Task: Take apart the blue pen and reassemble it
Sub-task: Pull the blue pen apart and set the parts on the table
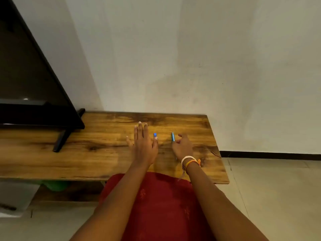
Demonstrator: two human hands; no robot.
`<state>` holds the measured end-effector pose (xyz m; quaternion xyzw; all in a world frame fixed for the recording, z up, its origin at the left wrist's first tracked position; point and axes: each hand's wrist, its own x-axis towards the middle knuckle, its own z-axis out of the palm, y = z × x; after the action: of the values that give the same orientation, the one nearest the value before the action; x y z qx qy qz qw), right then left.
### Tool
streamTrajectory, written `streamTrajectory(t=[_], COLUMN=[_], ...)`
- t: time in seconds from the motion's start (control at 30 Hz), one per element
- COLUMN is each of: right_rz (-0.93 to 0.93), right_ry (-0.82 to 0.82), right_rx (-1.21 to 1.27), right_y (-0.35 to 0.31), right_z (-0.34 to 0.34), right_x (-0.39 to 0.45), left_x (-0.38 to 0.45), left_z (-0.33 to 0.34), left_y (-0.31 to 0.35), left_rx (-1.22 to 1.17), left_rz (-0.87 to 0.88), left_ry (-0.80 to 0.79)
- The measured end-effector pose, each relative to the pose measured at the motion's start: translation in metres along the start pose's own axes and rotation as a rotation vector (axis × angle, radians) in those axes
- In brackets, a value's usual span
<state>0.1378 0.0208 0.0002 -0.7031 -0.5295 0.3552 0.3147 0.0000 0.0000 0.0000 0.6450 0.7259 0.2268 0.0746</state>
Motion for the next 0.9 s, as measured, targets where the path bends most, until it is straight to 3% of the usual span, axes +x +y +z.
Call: streamTrajectory(t=[0.23,0.43,0.6,0.77,0.9], right_rz=[-0.006,0.028,0.118,0.398,0.462], right_ry=[0.052,0.037,0.008,-0.019,-0.051], right_rx=[-0.275,-0.351,-0.087,0.455,0.838], right_y=[0.012,0.009,0.014,0.006,0.002], right_z=[0.020,0.023,0.023,0.012,-0.001], right_x=[0.025,0.047,0.055,0.066,0.063], left_x=[0.020,0.045,0.049,0.052,0.052], left_z=[0.025,0.028,0.028,0.031,0.032], left_y=[-0.001,0.005,0.005,0.008,0.016], left_rx=[-0.094,-0.225,-0.494,-0.676,-0.777], left_rz=[-0.113,-0.043,-0.129,-0.254,-0.345], left_ry=[-0.080,-0.150,-0.138,-0.157,-0.224])
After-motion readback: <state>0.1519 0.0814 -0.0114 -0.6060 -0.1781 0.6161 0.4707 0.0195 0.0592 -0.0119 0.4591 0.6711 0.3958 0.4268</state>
